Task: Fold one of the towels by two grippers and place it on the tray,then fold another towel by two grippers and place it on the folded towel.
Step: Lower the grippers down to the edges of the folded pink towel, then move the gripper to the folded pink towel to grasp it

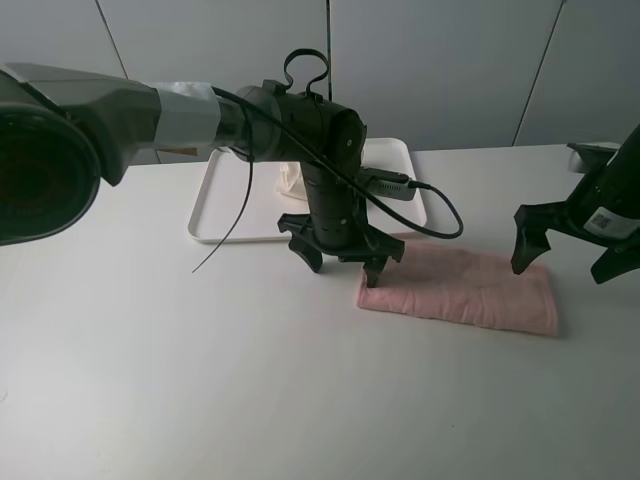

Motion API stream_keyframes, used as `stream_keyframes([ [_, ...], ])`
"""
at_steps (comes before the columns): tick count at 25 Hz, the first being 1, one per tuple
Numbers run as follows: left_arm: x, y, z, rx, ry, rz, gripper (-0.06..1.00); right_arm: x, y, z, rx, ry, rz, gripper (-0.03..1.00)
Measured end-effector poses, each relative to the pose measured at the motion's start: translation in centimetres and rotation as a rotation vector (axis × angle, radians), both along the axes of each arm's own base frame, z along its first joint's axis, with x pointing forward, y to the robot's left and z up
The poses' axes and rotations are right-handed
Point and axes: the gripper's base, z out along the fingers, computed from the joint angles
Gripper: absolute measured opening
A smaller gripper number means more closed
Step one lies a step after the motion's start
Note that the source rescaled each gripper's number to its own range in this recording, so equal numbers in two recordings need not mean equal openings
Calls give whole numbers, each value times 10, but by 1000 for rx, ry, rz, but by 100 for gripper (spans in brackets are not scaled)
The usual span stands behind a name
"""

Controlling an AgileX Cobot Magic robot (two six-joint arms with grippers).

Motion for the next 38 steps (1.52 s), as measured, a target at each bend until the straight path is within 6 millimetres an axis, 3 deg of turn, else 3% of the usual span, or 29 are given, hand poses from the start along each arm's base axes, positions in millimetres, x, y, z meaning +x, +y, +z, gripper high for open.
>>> stream_keyframes([
  [38, 0, 0, 0, 6, -4, -46, 100, 2, -7, -46, -69, 81, -51, 100],
])
